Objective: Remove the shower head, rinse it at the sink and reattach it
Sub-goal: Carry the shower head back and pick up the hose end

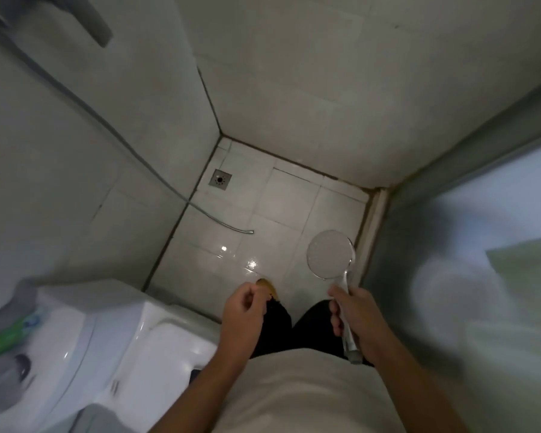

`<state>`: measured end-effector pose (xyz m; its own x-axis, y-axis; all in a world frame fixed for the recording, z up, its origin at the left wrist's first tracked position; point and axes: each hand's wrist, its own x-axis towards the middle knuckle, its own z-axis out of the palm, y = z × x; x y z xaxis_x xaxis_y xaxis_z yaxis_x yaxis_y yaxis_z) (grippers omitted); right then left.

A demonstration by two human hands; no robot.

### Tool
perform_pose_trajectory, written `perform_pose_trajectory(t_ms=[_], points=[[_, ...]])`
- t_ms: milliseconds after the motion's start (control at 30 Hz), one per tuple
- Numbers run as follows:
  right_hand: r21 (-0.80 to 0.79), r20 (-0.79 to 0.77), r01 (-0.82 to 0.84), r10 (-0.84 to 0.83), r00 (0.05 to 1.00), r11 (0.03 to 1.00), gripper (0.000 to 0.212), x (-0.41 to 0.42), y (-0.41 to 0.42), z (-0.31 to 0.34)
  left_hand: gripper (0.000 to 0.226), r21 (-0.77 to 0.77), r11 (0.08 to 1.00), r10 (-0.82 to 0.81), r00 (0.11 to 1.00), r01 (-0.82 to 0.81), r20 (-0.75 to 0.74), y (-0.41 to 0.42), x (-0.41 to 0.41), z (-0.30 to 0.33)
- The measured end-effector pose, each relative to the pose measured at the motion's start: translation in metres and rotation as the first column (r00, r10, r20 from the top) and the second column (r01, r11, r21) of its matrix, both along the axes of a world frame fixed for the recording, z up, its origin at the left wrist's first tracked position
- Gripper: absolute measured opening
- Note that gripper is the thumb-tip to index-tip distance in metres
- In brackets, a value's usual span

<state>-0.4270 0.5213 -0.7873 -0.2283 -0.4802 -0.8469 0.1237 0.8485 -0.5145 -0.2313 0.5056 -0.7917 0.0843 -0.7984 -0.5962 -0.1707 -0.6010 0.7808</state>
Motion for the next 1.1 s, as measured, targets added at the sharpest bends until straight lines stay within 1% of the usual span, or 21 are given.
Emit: perform_pose_trajectory(t_ms=[67, 133, 267, 367, 533, 633, 700, 800, 867, 967, 1033, 1100], points=[[0.021, 0.025, -0.045, 0.045, 0.999, 0.999, 0.022, -0.004, -0.018, -0.008, 0.026, 0.049, 0.999, 0.001, 1.000, -0.002, 0.027, -0.016, -0.003, -0.014], [0.041, 0.056, -0.057, 0.054, 0.997, 0.998, 0.021, -0.011, -0.037, -0.022, 0.023, 0.100, 0.995, -0.019, 0.997, 0.012, 0.072, -0.034, -0.007, -0.033], [0.129, 0.099, -0.051, 0.038, 0.994, 0.990, 0.015, -0.025, -0.084, -0.065, 0.021, 0.155, 0.985, -0.115, 0.965, 0.080, 0.236, -0.076, -0.010, -0.079], [0.192, 0.122, -0.052, 0.029, 0.992, 0.980, 0.013, -0.037, -0.116, -0.097, 0.020, 0.225, 0.970, -0.162, 0.930, 0.090, 0.329, -0.104, -0.009, -0.115], [0.286, 0.165, -0.078, 0.031, 0.986, 0.955, 0.011, -0.053, -0.167, -0.152, 0.023, 0.376, 0.927, -0.169, 0.881, -0.012, 0.443, -0.138, -0.015, -0.175], [0.320, 0.187, -0.076, 0.016, 0.982, 0.944, 0.014, -0.060, -0.199, -0.191, 0.023, 0.402, 0.915, -0.151, 0.889, -0.040, 0.433, -0.156, -0.022, -0.211], [0.345, 0.182, -0.067, 0.003, 0.983, 0.936, 0.015, -0.061, -0.219, -0.218, 0.021, 0.393, 0.920, -0.155, 0.898, -0.021, 0.411, -0.166, -0.029, -0.233], [0.368, 0.153, -0.039, -0.019, 0.988, 0.929, 0.016, -0.059, -0.247, -0.262, 0.017, 0.418, 0.907, -0.237, 0.883, 0.052, 0.405, -0.179, -0.036, -0.271], [0.370, 0.135, -0.045, -0.006, 0.991, 0.928, 0.016, -0.057, -0.260, -0.294, 0.021, 0.469, 0.880, -0.277, 0.883, 0.074, 0.380, -0.186, -0.036, -0.302], [0.366, 0.118, -0.068, 0.026, 0.993, 0.928, 0.021, -0.055, -0.276, -0.342, 0.032, 0.521, 0.853, -0.221, 0.924, 0.028, 0.312, -0.192, -0.031, -0.354], [0.349, 0.084, -0.084, 0.058, 0.995, 0.933, 0.025, -0.052, -0.285, -0.375, 0.022, 0.535, 0.844, -0.239, 0.922, 0.042, 0.304, -0.200, -0.032, -0.385], [0.321, 0.060, -0.102, 0.087, 0.994, 0.942, 0.027, -0.045, -0.289, -0.410, 0.025, 0.532, 0.840, -0.317, 0.890, 0.104, 0.326, -0.207, -0.029, -0.417]])
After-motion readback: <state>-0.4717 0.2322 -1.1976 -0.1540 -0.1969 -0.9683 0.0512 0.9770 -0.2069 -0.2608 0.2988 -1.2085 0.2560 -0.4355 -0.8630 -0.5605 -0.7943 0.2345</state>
